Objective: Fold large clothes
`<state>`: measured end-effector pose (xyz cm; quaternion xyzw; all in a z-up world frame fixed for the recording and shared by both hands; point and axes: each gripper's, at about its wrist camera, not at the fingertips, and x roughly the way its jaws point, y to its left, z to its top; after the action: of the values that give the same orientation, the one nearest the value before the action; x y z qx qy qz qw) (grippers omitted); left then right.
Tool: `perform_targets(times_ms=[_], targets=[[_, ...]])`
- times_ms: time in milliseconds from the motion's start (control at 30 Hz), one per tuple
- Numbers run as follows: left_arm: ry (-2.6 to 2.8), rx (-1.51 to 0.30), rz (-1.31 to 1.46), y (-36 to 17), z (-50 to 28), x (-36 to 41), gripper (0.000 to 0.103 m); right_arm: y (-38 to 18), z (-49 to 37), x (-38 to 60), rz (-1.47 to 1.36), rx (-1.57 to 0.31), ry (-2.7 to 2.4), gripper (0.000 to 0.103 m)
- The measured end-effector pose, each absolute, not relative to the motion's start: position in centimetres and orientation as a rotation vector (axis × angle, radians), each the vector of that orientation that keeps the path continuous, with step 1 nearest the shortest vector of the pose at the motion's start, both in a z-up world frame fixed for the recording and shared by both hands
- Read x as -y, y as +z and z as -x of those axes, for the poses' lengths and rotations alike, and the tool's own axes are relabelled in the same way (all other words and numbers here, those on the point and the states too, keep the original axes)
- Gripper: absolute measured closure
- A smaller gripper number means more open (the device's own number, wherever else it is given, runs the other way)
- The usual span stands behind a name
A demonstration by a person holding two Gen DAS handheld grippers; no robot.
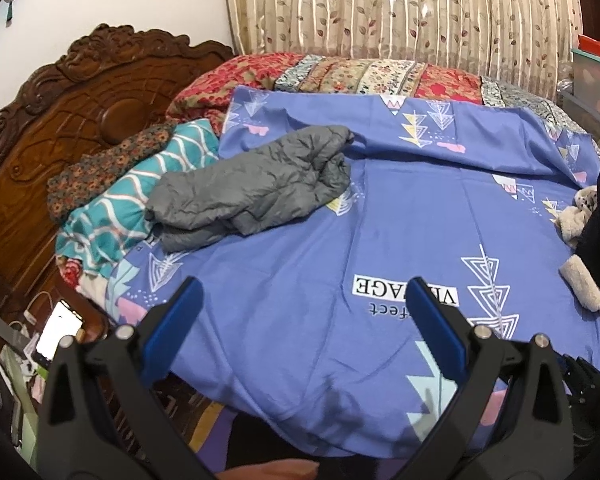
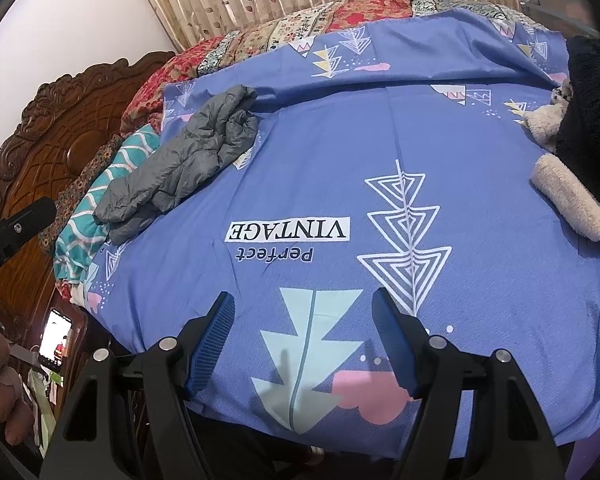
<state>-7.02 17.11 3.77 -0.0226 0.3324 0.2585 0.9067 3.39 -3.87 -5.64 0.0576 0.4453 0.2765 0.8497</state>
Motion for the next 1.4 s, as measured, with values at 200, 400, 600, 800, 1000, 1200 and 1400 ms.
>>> perform_targets(times_ms=[200, 400, 600, 800, 1000, 1200, 1400], targets=[[0.544, -0.685, 0.04, 3.7, 7.1, -17.2, 0.006, -5.8, -3.2, 3.7, -0.118, -0.94, 0.586, 0.014], [0.547, -0.687, 0.038, 3.6, 7.2, -17.3, 0.006, -5.8, -3.2, 3.7, -0.119, -0.941, 0.585, 0.014], [0.546, -0.689, 0.038, 3.6, 7.3, -17.3, 0.006, -5.9, -3.1, 3.6, -0.116, -0.941, 0.588, 0.014], [0.54, -0.695, 0.038, 3.5, 7.3, -17.4, 0.006, -5.9, -3.0, 3.7, -0.115, -0.939, 0.588, 0.014], [0.524, -0.707, 0.034, 3.2, 7.6, -17.3, 0.006, -5.7, -3.0, 3.8, -0.116, -0.935, 0.587, 0.014], [0.49, -0.717, 0.029, 2.6, 7.6, -16.2, 0.006, -5.7, -3.3, 4.1, -0.122, -0.936, 0.582, 0.014], [0.44, -0.71, 0.002, 2.6, 7.6, -14.7, 0.006, -5.6, -3.3, 4.3, -0.121, -0.935, 0.58, 0.014]])
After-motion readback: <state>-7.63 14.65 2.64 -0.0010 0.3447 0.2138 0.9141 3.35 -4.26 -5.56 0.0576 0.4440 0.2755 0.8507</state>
